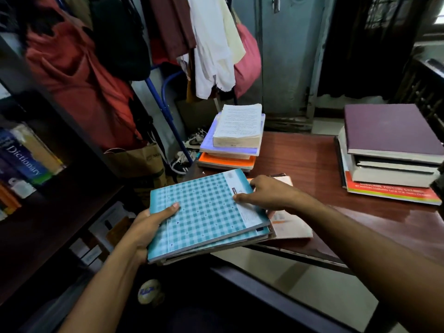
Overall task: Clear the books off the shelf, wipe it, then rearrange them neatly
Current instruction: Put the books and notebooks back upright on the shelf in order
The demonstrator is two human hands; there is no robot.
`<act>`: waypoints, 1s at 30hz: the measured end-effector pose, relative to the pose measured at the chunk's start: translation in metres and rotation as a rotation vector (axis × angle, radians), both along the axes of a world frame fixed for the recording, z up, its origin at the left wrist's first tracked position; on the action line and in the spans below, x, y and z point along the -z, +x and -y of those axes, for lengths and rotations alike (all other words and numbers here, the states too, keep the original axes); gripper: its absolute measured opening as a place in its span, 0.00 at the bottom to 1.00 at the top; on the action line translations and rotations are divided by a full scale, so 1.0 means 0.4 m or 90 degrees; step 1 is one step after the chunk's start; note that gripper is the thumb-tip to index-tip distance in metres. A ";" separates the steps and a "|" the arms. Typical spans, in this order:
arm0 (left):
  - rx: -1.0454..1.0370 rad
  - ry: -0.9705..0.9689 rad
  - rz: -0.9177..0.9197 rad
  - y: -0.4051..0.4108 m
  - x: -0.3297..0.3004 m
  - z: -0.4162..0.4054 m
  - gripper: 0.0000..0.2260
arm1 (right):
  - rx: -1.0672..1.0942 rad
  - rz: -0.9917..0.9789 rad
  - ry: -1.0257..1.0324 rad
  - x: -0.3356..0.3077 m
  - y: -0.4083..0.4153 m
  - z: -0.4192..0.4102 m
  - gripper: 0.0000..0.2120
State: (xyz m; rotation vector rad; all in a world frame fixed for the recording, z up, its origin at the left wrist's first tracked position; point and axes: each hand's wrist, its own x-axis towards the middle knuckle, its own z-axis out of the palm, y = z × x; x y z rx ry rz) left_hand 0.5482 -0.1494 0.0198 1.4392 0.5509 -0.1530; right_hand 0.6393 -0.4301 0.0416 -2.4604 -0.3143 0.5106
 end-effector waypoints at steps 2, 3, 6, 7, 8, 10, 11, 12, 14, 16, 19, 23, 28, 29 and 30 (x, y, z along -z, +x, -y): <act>-0.066 -0.012 0.025 -0.049 -0.014 -0.056 0.17 | -0.054 0.002 0.030 -0.012 0.002 -0.072 0.23; -0.099 -0.015 0.050 -0.076 -0.027 -0.079 0.16 | -0.074 0.014 0.043 -0.019 0.004 -0.113 0.23; -0.212 -0.010 0.131 -0.175 -0.075 -0.160 0.21 | -0.157 0.094 0.080 -0.048 0.008 -0.279 0.24; -0.250 -0.006 0.166 -0.201 -0.085 -0.186 0.22 | -0.188 0.120 0.096 -0.058 0.002 -0.332 0.24; -0.312 0.006 0.208 -0.252 -0.106 -0.236 0.22 | -0.237 0.132 0.124 -0.071 -0.011 -0.429 0.24; -0.411 0.013 0.272 -0.309 -0.115 -0.305 0.22 | -0.287 0.133 0.168 -0.089 -0.044 -0.553 0.28; -0.488 0.015 0.299 -0.357 -0.115 -0.357 0.22 | -0.335 0.132 0.185 -0.100 -0.072 -0.642 0.32; -0.555 0.012 0.314 -0.382 -0.104 -0.392 0.22 | -0.374 0.135 0.193 -0.098 -0.093 -0.699 0.35; -0.708 -0.028 0.330 -0.447 -0.076 -0.464 0.20 | -0.466 0.154 0.195 -0.091 -0.148 -0.827 0.38; -0.882 -0.058 0.347 -0.510 -0.037 -0.520 0.21 | -0.550 0.174 0.171 -0.082 -0.221 -0.937 0.37; -1.145 -0.021 0.347 -0.593 -0.016 -0.557 0.24 | -0.655 0.197 0.144 -0.058 -0.352 -1.043 0.37; -1.281 0.064 0.241 -0.650 -0.010 -0.580 0.26 | -0.770 0.161 0.128 -0.008 -0.478 -1.092 0.36; -1.085 0.010 0.172 -0.641 0.026 -0.503 0.22 | -0.766 0.143 0.178 0.013 -0.522 -1.099 0.30; -1.017 -0.027 0.175 -0.642 0.025 -0.475 0.18 | -0.757 0.147 0.187 0.013 -0.520 -1.100 0.31; -0.946 -0.060 0.160 -0.645 0.017 -0.449 0.14 | -0.746 0.151 0.193 0.012 -0.514 -1.102 0.31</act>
